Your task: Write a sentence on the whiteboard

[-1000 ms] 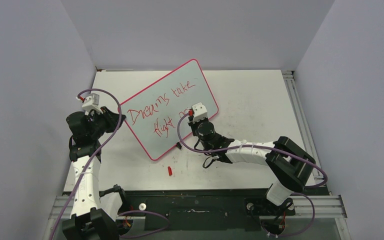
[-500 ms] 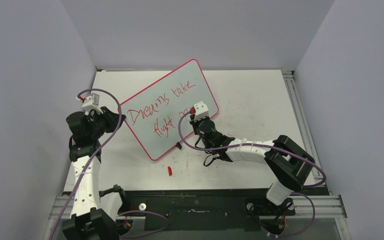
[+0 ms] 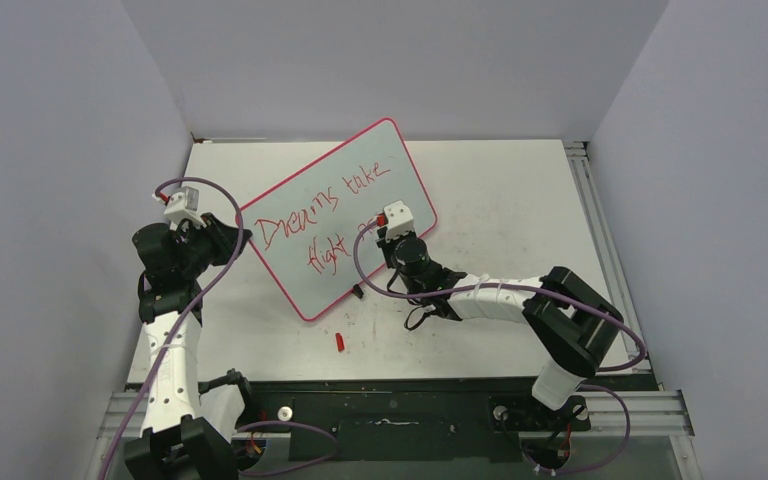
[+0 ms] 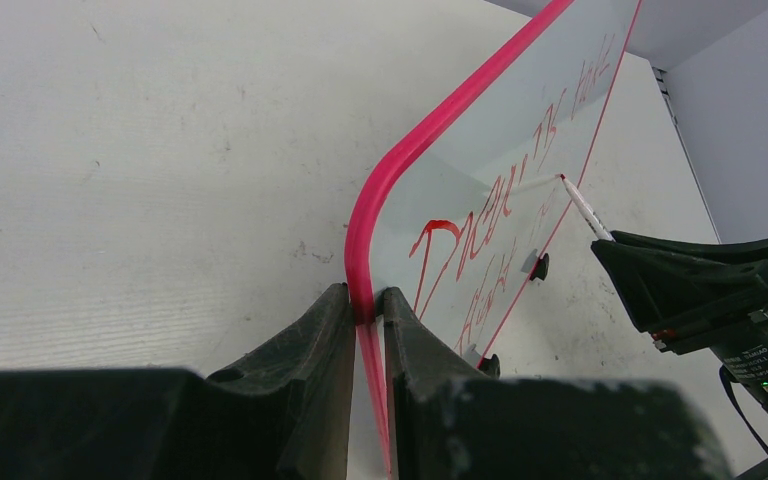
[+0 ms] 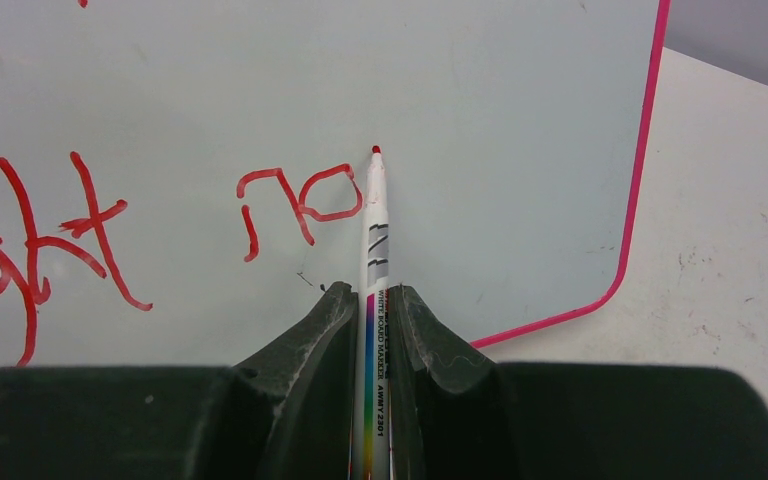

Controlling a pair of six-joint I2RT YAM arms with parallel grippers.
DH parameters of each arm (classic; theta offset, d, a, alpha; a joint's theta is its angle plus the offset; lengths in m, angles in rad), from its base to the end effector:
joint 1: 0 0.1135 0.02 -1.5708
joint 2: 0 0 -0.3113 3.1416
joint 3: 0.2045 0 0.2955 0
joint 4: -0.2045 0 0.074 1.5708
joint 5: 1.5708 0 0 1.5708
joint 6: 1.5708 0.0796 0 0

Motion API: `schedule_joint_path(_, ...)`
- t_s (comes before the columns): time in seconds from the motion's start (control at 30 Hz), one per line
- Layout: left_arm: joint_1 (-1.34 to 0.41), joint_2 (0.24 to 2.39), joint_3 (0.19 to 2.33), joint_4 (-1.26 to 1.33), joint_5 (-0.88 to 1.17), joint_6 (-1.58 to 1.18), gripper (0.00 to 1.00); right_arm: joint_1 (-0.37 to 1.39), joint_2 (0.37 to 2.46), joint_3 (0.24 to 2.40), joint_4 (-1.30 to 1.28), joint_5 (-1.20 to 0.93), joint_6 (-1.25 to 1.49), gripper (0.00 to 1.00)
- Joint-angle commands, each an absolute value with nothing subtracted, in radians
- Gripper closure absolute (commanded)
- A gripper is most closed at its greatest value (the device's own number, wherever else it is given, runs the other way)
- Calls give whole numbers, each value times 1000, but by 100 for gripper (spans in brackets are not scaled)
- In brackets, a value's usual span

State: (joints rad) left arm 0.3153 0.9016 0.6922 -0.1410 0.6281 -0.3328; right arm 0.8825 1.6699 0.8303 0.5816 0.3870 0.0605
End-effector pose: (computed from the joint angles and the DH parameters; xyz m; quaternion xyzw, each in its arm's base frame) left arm 0.2544 0.0338 0.3087 -0.0804 0.7952 -0.2579 0.5428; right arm 0.2973 0.3142 0.2103 -0.2030 0.7596 0.1363 0.6027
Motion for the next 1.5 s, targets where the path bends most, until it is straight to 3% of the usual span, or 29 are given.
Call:
schedule_joint_path(0.0,296,902,706,-153,653,-325,87,874,1679,869,602,371,61,95)
schedule_joint_path(0.63,297,896,703,-148,659,-328,87,872,1640,745,584,373,129,95)
schedule_joint_path(1.47,295,896,704,-150,656,-327,87,840,1688,861,588,369,71,95)
